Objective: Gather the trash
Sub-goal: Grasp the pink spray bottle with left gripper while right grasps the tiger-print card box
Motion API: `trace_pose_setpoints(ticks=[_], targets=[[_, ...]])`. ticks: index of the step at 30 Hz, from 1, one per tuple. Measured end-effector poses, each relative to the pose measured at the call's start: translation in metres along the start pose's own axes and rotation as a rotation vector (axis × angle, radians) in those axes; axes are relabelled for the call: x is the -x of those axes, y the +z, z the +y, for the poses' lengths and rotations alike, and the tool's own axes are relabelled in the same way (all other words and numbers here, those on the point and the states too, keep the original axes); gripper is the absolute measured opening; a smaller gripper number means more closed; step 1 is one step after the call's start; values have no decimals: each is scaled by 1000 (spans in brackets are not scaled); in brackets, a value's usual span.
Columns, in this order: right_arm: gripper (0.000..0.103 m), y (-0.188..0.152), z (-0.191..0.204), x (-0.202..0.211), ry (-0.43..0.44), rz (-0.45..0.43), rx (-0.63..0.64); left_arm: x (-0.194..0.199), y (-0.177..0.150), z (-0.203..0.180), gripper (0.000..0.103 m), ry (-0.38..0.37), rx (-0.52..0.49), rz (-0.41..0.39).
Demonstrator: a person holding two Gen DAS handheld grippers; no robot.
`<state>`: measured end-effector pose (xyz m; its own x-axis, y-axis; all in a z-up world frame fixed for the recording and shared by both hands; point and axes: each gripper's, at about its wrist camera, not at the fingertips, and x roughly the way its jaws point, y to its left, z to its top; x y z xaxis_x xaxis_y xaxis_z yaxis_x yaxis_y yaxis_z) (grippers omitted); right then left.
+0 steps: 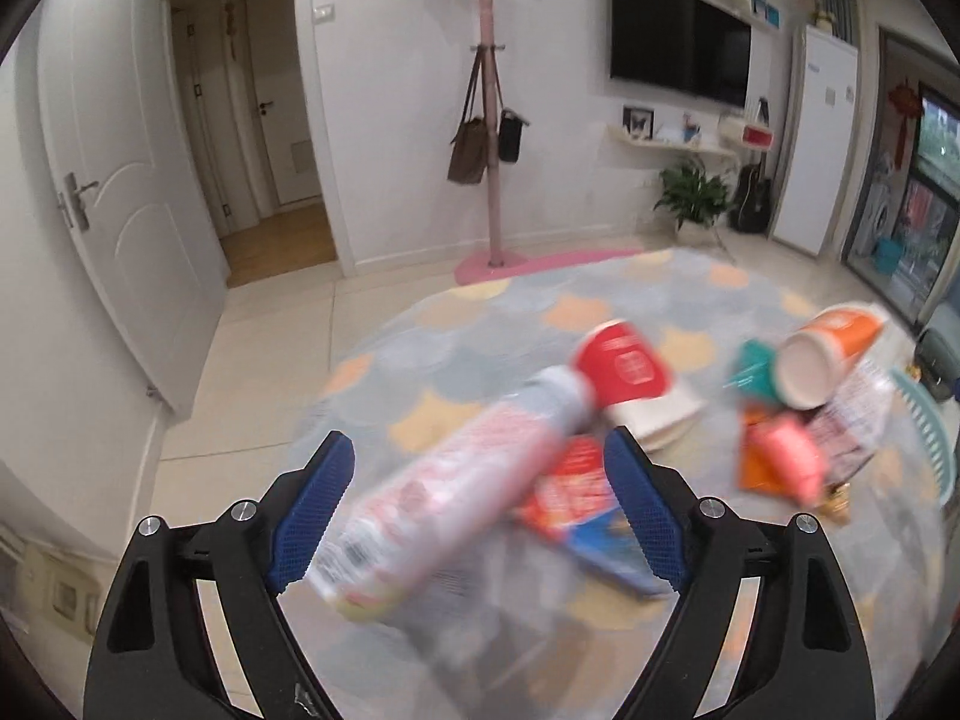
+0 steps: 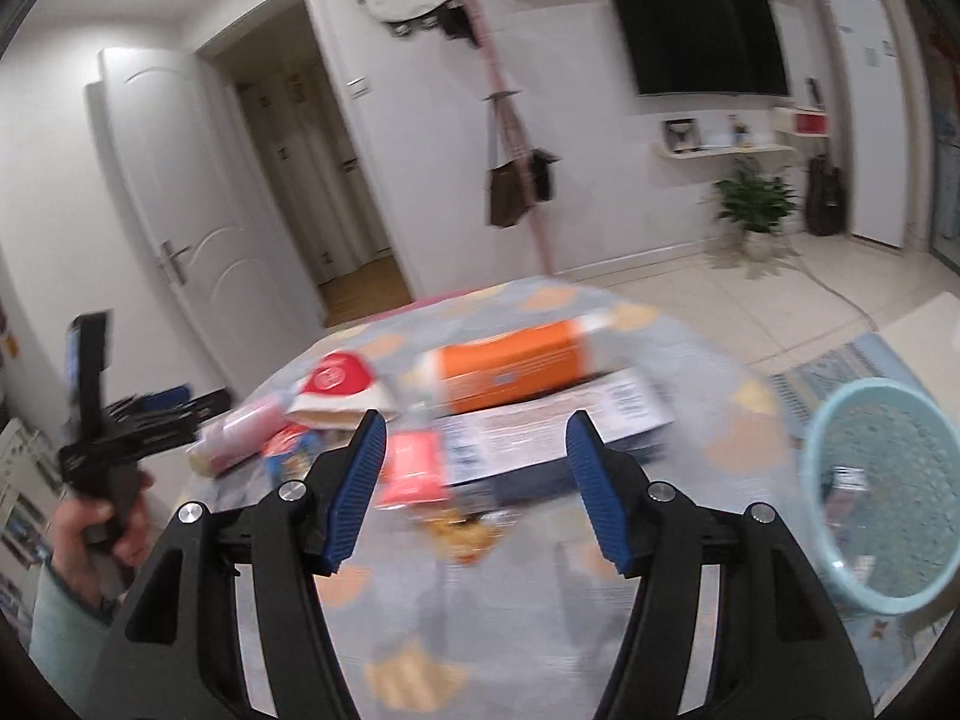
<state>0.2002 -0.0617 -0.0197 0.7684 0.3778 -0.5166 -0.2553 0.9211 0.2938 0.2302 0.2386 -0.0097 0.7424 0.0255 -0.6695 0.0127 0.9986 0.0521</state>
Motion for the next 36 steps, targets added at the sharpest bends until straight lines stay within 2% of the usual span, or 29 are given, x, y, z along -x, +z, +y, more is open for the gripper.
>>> trace_pose_setpoints(ticks=[5,7,9,12,15,18,20,25,32,36], targets=[[59,-12,38,-30,30,73,62,-34,2,28,83,-58,-57,80],[59,-16,47,-35,33,88,81,-43,1,35,84,-88,-44,104],[59,-17,54,-40,31,100,98,-51,0,43,83,-178,-8,140],[59,-18,63,-47,33,119,119,-59,-11,44,81,-260,10,190],[59,-15,71,-61,46,152,144,-60,-22,37,70,-239,-20,227],[59,-14,83,-74,73,184,170,-56,-25,39,59,-268,26,227],[59,-15,95,-89,87,221,196,-53,-30,41,50,-260,50,223],[62,-20,122,-122,123,301,274,-40,-44,49,48,-213,122,187],[75,-25,141,-169,120,376,314,-20,-56,58,47,-218,182,125],[75,-27,143,-190,108,416,308,-15,-54,63,47,-219,211,107]])
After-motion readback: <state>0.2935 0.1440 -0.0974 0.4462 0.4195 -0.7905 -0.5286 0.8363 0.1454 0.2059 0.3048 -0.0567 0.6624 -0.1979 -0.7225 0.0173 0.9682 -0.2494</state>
